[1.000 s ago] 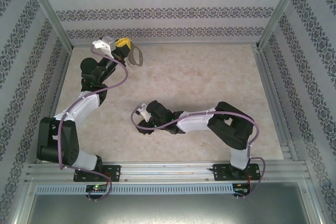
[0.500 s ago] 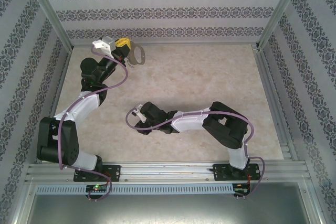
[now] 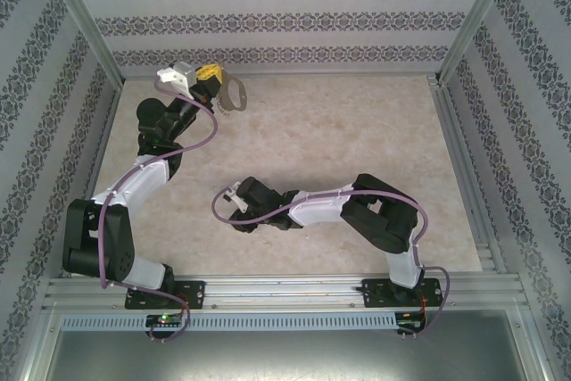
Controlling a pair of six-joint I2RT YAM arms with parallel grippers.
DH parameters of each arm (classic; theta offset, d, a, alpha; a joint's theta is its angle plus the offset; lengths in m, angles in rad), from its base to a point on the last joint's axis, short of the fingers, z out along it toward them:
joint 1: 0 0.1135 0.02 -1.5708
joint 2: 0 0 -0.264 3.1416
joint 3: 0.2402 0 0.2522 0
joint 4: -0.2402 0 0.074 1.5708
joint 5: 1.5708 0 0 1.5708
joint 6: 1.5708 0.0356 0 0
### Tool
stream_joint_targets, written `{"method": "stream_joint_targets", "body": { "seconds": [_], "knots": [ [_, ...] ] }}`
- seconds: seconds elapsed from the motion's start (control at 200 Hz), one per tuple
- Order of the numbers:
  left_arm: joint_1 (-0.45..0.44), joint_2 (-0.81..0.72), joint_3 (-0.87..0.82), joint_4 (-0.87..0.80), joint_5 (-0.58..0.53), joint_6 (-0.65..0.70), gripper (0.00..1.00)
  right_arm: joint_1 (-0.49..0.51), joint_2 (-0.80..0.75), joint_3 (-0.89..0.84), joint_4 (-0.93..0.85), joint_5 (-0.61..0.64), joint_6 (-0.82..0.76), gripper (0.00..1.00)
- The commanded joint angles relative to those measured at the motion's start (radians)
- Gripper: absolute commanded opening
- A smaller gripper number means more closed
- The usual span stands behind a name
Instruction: Put the keys on the keyring
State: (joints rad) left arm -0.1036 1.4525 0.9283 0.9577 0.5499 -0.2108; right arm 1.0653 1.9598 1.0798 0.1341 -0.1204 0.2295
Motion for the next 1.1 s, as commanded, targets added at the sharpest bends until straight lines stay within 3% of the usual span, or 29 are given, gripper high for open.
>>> {"method": "stream_joint_targets", "body": {
  "seconds": [0.0,0.185,0.35,0.864,0.909,0.949,1.009,1.094],
  "knots": [
    [-0.002,-0.001,0.026,0.047,0.019,-0.01,0.0,0.008,-0.018,-0.004,-0.005,-0.009,-0.001,0.3],
    [-0.003,-0.004,0.024,0.047,0.018,-0.009,0.0,0.009,-0.012,-0.008,-0.002,-0.016,0.004,0.22],
    [-0.004,-0.003,0.025,0.046,0.02,-0.007,0.0,0.008,-0.016,-0.017,0.005,-0.022,0.01,0.0],
    [-0.004,-0.009,0.022,0.045,0.021,-0.005,0.0,-0.082,-0.141,-0.116,0.128,-0.149,0.105,0.0],
    [-0.004,-0.008,0.021,0.044,0.021,-0.005,0.0,-0.082,-0.136,-0.111,0.12,-0.155,0.109,0.2],
    [-0.004,-0.009,0.02,0.044,0.019,-0.005,0.0,-0.082,-0.13,-0.106,0.116,-0.161,0.116,0.31],
    [-0.005,-0.01,0.02,0.044,0.021,-0.006,0.0,-0.082,-0.119,-0.1,0.116,-0.177,0.125,0.39],
    [-0.003,-0.01,0.022,0.044,0.02,-0.006,0.0,-0.082,-0.101,-0.09,0.118,-0.208,0.141,0.4]
  ]
}}
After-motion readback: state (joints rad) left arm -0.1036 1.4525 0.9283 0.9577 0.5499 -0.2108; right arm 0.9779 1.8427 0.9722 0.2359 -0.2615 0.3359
